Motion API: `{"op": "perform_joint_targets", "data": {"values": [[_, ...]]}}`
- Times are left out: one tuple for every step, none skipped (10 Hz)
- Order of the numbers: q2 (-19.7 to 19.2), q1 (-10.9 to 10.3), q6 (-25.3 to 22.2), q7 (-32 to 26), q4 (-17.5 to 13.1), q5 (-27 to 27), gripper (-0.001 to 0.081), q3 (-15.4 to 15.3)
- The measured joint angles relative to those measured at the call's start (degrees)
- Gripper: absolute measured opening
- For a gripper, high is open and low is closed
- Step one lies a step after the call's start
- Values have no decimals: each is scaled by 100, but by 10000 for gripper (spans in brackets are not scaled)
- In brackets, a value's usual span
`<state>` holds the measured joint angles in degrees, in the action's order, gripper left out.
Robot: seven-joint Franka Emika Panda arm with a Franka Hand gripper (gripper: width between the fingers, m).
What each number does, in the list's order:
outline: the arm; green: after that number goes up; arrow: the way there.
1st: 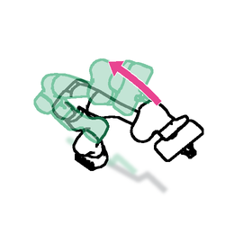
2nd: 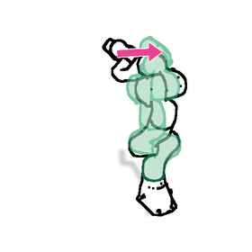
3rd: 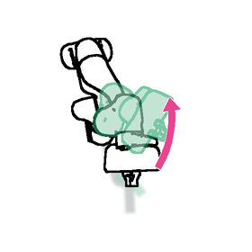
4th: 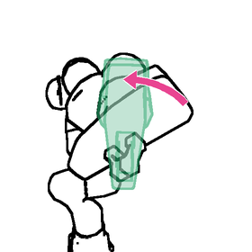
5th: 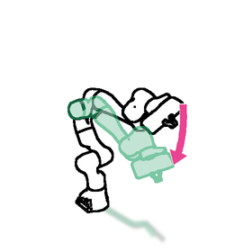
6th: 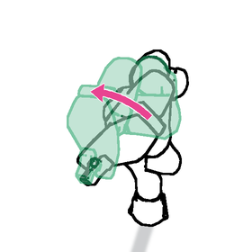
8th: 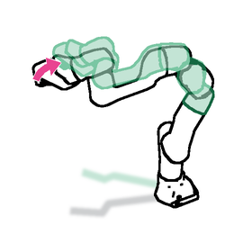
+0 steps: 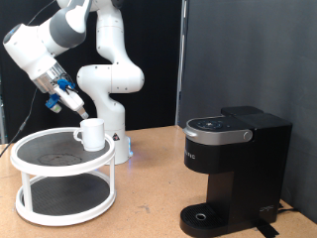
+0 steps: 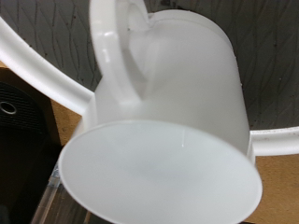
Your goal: Make a cup of coffee with the keurig machine
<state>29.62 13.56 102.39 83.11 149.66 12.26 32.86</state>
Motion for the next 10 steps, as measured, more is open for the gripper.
{"op": "perform_joint_targets", "data": {"values": [[-90, -20, -141, 1, -138, -10, 734, -22], [-193, -29, -303, 1, -295, -10, 734, -25], [-290, -29, -439, -16, -450, -10, 734, -18], [-371, -29, -537, -88, -569, -10, 734, 6], [-457, -28, -567, -186, -647, -10, 734, 38], [-551, -29, -561, -251, -673, -9, 734, 52], [-665, -32, -478, -295, -662, -6, 734, 50], [-785, -45, -384, -320, -643, 2, 734, 42], [-904, -70, -266, -330, -614, 11, 734, 23], [-1003, -103, -173, -349, -578, 20, 734, 5]]}}
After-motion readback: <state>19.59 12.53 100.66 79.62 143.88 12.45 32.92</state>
